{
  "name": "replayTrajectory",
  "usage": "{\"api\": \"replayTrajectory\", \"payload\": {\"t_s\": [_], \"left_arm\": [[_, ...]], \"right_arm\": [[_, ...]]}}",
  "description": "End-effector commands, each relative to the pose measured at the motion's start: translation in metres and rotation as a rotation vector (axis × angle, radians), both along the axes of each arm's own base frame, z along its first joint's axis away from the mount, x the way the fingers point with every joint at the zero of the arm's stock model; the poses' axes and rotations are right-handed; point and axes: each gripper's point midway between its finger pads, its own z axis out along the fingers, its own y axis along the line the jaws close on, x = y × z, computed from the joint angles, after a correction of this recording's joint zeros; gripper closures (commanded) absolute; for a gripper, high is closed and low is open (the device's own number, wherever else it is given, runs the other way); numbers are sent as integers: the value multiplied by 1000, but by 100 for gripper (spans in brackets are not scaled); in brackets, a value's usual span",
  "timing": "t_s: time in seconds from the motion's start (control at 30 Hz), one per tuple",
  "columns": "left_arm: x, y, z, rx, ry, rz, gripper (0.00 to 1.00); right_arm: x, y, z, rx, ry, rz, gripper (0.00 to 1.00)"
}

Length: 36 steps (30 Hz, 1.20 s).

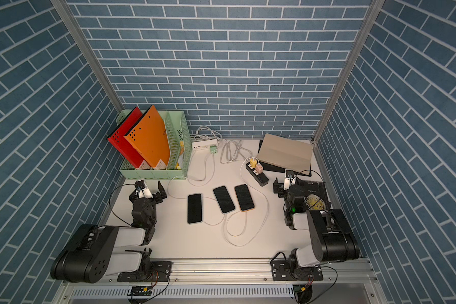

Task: Unplug the charging cable from the phone
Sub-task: Reset both arms

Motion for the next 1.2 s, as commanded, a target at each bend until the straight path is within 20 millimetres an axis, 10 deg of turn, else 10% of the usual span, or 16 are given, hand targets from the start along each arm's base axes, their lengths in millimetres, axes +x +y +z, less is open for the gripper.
{"api": "replayTrajectory", "payload": {"t_s": [0.0,0.33,1.17], "left_arm": [[-1,-1,27,25,-157,-21,0],[32,-4,11,31,-19,-24,0],[34,-8,10,37,-13,-49,0]], "right_arm": [[4,0,15,-20,-64,13,1],[2,-8,14,4,-79,-26,1],[-8,-19,12,41,-121,-57,1]]}}
